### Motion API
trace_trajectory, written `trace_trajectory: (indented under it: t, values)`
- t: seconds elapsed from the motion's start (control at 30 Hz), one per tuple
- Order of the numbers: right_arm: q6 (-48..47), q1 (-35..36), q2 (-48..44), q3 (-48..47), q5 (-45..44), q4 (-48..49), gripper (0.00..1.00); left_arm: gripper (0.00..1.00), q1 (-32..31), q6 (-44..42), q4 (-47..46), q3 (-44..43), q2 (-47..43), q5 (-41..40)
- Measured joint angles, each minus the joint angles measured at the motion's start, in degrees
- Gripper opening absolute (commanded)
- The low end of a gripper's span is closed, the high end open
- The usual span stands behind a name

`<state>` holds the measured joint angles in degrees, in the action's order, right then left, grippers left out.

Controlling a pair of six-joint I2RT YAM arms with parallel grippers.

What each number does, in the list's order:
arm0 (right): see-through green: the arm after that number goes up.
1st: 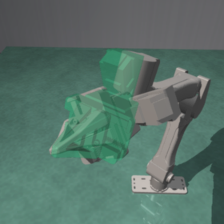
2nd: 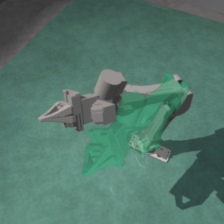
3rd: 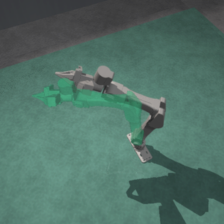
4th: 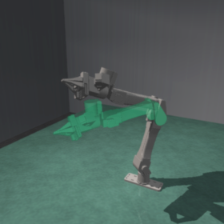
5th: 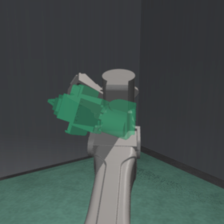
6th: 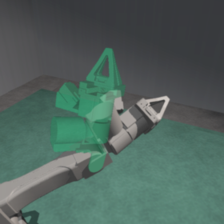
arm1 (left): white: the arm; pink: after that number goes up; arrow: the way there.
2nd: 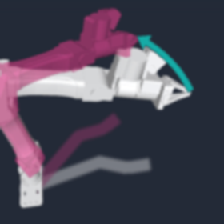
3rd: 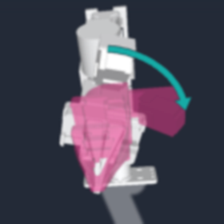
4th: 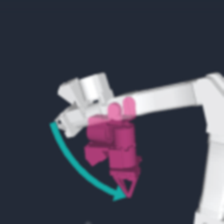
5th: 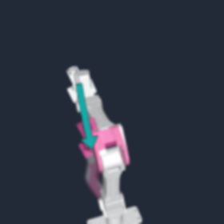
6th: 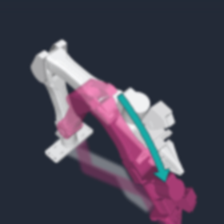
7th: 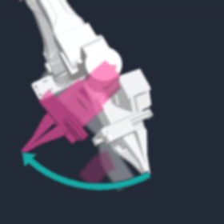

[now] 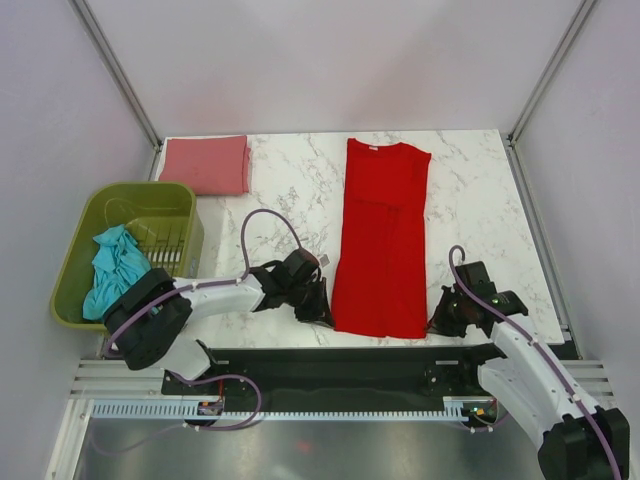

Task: Fold and stack the t-shirts
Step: Fold the tshirt

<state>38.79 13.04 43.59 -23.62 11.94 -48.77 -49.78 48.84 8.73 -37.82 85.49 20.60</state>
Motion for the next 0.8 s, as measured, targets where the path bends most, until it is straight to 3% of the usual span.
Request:
trace_trajectory:
  t: [0.57, 0.8]
  values:
    - [-0.04, 0.0, -2.6, -3.48, -1.18, -4.92, 0.0, 0.02, -3.89, 5.79, -0.07, 0.17, -3.78, -0.7]
    - [-1.11, 0.0, 2.43, -7.19, -3.37, -4.04, 0.0, 0.02, -1.99, 6.27, 0.28, -3.54, -0.92, 0.2]
